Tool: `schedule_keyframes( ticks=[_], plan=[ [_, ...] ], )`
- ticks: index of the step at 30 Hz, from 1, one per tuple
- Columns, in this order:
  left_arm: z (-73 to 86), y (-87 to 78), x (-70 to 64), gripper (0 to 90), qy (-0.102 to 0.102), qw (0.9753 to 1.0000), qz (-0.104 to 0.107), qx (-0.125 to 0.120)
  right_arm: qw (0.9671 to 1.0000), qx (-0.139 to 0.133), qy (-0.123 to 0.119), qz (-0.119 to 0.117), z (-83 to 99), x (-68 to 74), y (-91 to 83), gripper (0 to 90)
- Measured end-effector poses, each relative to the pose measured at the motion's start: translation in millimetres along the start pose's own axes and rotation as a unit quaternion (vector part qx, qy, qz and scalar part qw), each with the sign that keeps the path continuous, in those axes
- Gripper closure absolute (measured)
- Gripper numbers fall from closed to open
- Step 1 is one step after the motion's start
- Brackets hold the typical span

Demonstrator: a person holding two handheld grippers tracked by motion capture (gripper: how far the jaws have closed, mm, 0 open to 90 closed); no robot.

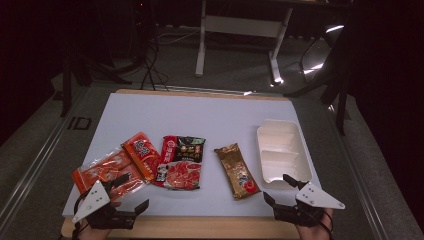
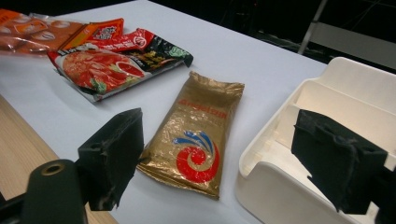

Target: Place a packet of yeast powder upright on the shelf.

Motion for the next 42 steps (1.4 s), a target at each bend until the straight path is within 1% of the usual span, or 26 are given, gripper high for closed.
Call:
schedule_keyframes(
  ticks=[2, 3, 4, 7, 9, 11, 12, 13, 17, 18, 20, 22, 23, 25, 26, 27, 29, 32, 33, 35, 36, 37, 38, 39, 40, 42],
  plan=[
    [-0.1, 0.2, 0.3, 1.2, 0.0, 1.0, -0.002, 0.0, 1.0, -0.004, -0.002, -0.008, -0.3, -0.4, 0.5, 13.4],
    [0.0, 0.4, 0.4, 1.2, -0.001, 1.0, -0.002, 0.001, 1.0, -0.004, -0.002, -0.008, -0.3, -0.4, 0.5, 13.4],
    [0.0, 0.9, 0.5, 1.2, -0.001, 1.0, -0.002, 0.001, 0.9998, -0.003, 0.003, -0.02, 0.1, -0.4, 1.5, 12.8],
    [-0.2, 2.2, 0.4, 1.2, -0.001, 1.0, -0.004, 0.003, 0.9998, -0.001, 0.003, -0.02, 0.7, -0.3, 2.3, 12.7],
    [-0.9, 3.0, 0.2, 1.2, -0.001, 1.0, -0.007, 0.003, 0.9993, 0.018, 0.014, -0.028, 4.5, -0.2, 6.8, 11.9],
    [-1.9, 3.0, -0.1, 1.2, 0.0, 1.0, -0.007, 0.0, 0.9991, 0.028, 0.012, -0.029, 5.2, 0.7, 9.0, 11.5],
    [-1.8, 3.2, -0.5, 1.2, 0.0, 1.0, -0.005, 0.001, 0.9988, 0.032, 0.014, -0.035, 5.2, 1.1, 9.4, 11.6],
    [-1.4, 3.2, -1.0, 1.2, 0.001, 1.0, -0.004, 0.003, 0.9984, 0.034, 0.018, -0.042, 5.5, 2.0, 9.6, 11.6],
    [-0.9, 2.7, -2.3, 1.2, 0.003, 1.0, -0.004, 0.003, 0.9979, 0.038, 0.017, -0.05, 4.8, 4.9, 9.2, 12.7],
    [-0.4, 2.6, -2.1, 1.2, 0.001, 1.0, -0.002, 0.004, 0.9984, 0.039, 0.01, -0.041, 2.3, 6.8, 9.0, 14.3],
    [-0.1, 2.2, -1.4, 1.2, -0.003, 1.0, -0.001, 0.003, 0.9986, 0.038, 0.005, -0.037, 0.5, 8.0, 8.8, 14.3],
    [-1.4, 1.7, -0.7, 1.2, -0.003, 1.0, -0.001, 0.0, 0.9988, 0.033, 0.003, -0.034, -2.7, 11.4, 8.5, 13.3],
    [-2.1, 2.1, -0.5, 1.2, -0.004, 1.0, 0.0, -0.005, 0.9986, 0.036, -0.001, -0.039, -3.5, 13.5, 8.4, 13.3],
    [-0.6, 2.8, -1.4, 1.2, -0.006, 1.0, 0.007, 0.0, 0.9982, 0.045, -0.007, -0.038, -4.6, 15.9, 8.8, 13.3],
    [0.0, 2.7, -1.9, 1.2, -0.003, 1.0, 0.007, 0.004, 0.998, 0.045, -0.001, -0.045, -6.2, 17.0, 8.3, 13.3],
    [-0.2, 2.2, -2.3, 1.2, -0.002, 1.0, 0.006, 0.003, 0.9981, 0.042, 0.003, -0.045, -8.4, 17.2, 8.1, 13.2],
    [-1.5, 0.6, -2.7, 1.2, -0.002, 1.0, 0.005, -0.003, 0.9981, 0.037, 0.009, -0.05, -12.6, 18.1, 7.9, 12.7],
    [-1.0, 0.3, -2.4, 1.2, -0.005, 1.0, 0.006, -0.002, 0.9977, 0.043, 0.011, -0.051, -17.0, 18.6, 11.1, 12.6],
    [-1.3, 0.3, -2.1, 1.2, -0.007, 1.0, 0.006, -0.004, 0.9971, 0.05, 0.014, -0.055, -18.2, 18.9, 12.9, 12.4],
    [-1.6, 0.5, -1.7, 1.2, -0.009, 0.9999, 0.008, -0.005, 0.9971, 0.052, 0.011, -0.054, -21.7, 19.2, 14.4, 12.3],
    [-1.4, 0.7, -1.8, 1.2, -0.011, 0.9999, 0.008, -0.004, 0.9971, 0.053, 0.001, -0.054, -26.8, 19.9, 15.1, 12.4],
    [-1.3, 1.0, -1.7, 1.2, -0.011, 0.9999, 0.008, -0.003, 0.9971, 0.053, 0.001, -0.054, -26.8, 19.9, 15.1, 12.4],
    [-1.4, 1.3, -1.8, 1.2, -0.011, 0.9999, 0.009, -0.004, 0.9973, 0.053, -0.004, -0.052, -30.1, 19.9, 15.1, 12.3],
    [-1.5, 1.6, -2.0, 1.2, -0.011, 0.9999, 0.009, -0.005, 0.9974, 0.048, -0.009, -0.053, -37.9, 18.9, 15.8, 12.3],
    [-1.5, 1.7, -2.1, 1.2, -0.01, 0.9999, 0.009, -0.006, 0.9974, 0.048, -0.009, -0.053, -37.9, 18.9, 15.8, 12.3],
    [-1.4, 1.6, -2.2, 1.2, -0.01, 0.9999, 0.009, -0.005, 0.9977, 0.04, -0.008, -0.055, -46.0, 17.5, 16.2, 12.3]
  ],
)
Point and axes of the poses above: each handheld gripper's, and its own axes: y roughly forward along the jaws, z roughly out of its underside, x roughly to its left, the point moved 5 cm from there along y, roughly forward along the jaws, and after that the axes turned 4 degrees about -z, right-handed, at the moved point
